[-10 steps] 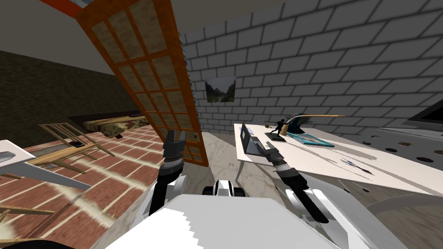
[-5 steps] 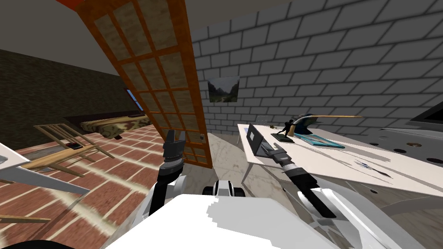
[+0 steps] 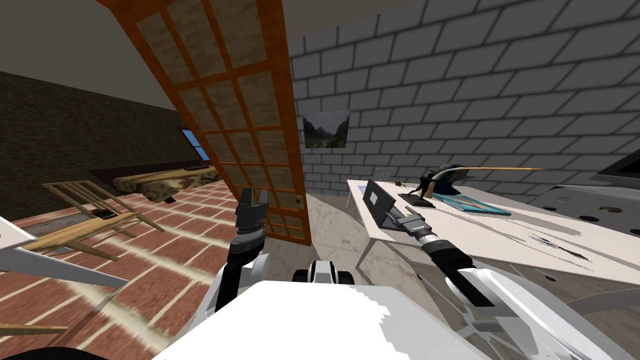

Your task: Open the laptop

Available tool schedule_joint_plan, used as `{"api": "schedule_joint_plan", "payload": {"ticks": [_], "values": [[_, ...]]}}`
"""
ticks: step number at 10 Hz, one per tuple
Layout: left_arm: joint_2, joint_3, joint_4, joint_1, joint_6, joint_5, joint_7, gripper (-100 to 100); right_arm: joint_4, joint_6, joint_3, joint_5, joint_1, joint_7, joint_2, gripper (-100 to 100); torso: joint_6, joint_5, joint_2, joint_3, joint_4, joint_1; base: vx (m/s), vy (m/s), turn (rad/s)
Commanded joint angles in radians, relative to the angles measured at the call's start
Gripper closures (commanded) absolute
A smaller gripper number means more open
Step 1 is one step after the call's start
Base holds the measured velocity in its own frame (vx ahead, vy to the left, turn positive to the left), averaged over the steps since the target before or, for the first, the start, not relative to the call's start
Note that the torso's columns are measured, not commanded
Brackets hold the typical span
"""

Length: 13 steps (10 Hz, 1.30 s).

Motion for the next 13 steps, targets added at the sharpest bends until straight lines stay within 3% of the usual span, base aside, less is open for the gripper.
{"api": "schedule_joint_plan", "payload": {"ticks": [1,7,8,9,10,11,13], "values": [[0.000,0.000,0.000,0.000,0.000,0.000,0.000,0,0.046,0.036,-0.040,0.060,-0.002,0.050,-0.064,-100,0.000,0.001,0.001,0.001,0.000,0.003,0.055,0.162,-0.018],[0.000,0.000,0.000,0.000,0.000,0.000,0.000,0,0.129,0.096,-0.110,0.171,-0.009,0.140,-0.188,-100,0.000,0.000,0.002,0.001,0.000,-0.001,0.034,0.149,-0.012],[0.000,0.000,0.000,0.000,0.000,0.000,0.000,0,0.116,0.095,-0.095,0.163,-0.010,0.132,-0.171,-100,0.000,0.001,0.001,0.000,0.000,0.001,0.017,0.065,-0.007],[0.000,0.000,0.000,0.000,0.000,0.000,0.000,0,0.141,0.115,-0.103,0.159,-0.017,0.121,-0.201,-100,0.000,0.000,0.002,0.001,0.000,-0.003,0.028,0.029,0.127],[0.000,0.000,0.000,0.000,0.000,0.000,0.000,0,0.128,0.103,-0.104,0.160,-0.010,0.129,-0.187,-100,0.000,-0.001,0.001,0.001,0.000,-0.004,0.019,0.013,0.036],[0.000,0.000,0.000,0.000,0.000,0.000,0.000,0,0.130,0.104,-0.105,0.160,-0.010,0.127,-0.189,100,0.001,-0.001,0.002,0.001,0.000,-0.003,0.009,-0.006,-0.015],[0.000,0.000,0.000,0.000,0.000,0.000,0.000,0,0.167,0.098,-0.103,0.102,-0.031,0.062,-0.205,100,-0.001,-0.008,0.000,0.001,-0.004,-0.006,-0.033,-0.067,0.036]]}}
